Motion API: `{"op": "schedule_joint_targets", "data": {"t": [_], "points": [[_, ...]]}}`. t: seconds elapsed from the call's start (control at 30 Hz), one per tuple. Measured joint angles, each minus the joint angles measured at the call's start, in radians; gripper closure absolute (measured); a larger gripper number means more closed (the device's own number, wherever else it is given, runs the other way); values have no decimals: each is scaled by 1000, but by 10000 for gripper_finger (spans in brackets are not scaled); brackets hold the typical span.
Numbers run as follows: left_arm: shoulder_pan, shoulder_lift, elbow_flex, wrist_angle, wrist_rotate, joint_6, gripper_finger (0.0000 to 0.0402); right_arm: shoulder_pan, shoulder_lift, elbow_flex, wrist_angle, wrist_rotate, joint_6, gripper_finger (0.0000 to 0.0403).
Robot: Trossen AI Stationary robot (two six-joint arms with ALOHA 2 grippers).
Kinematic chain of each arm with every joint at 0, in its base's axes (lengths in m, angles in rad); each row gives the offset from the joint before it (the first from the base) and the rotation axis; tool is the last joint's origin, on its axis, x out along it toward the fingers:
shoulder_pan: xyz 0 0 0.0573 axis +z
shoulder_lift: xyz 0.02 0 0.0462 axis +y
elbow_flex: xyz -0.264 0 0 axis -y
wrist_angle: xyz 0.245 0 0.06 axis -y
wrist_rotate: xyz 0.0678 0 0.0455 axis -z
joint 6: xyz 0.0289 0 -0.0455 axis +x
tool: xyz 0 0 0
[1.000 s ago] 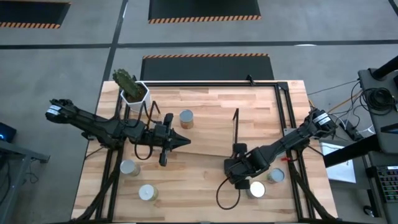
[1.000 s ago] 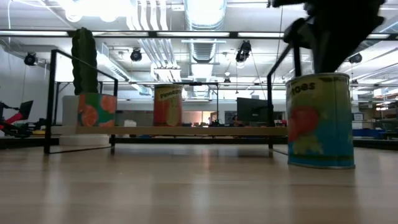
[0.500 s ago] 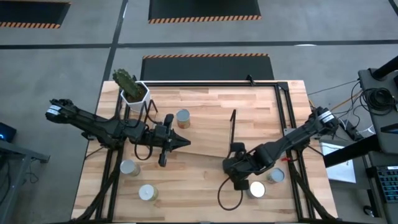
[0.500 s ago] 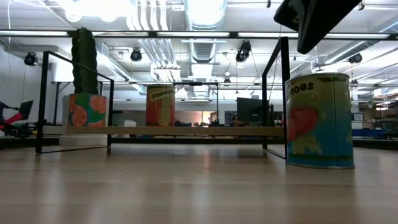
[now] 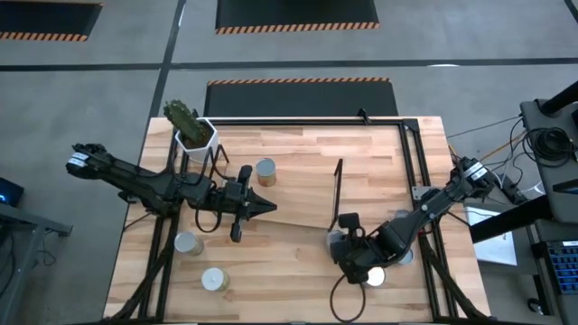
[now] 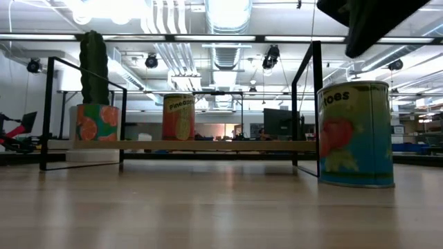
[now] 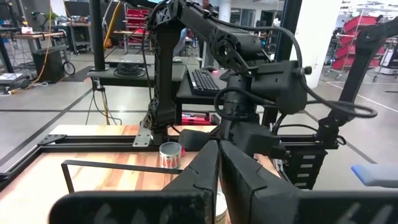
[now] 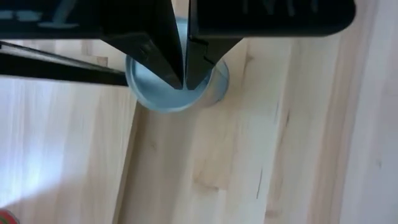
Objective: Pick and place cans onto a shelf
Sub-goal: Put the canned tomatoes on the shelf
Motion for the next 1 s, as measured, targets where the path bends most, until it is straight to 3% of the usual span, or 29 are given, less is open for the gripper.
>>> {"op": "schedule_joint_targets", "data": {"t": [0.3, 0.5, 0.73, 1.0], "points": [[-4, 0, 0, 3, -1, -11, 402, 2, -145, -117, 67, 3, 13, 394], [-4, 0, 0, 5, -1, -15, 402, 2, -278, -236, 126, -8, 164, 394], [-4, 5, 0, 4, -2, -12, 402, 2, -289, -242, 162, -32, 211, 390], [-4, 6, 0, -1, -2, -11, 402, 2, -254, -236, 156, -23, 218, 316]]}}
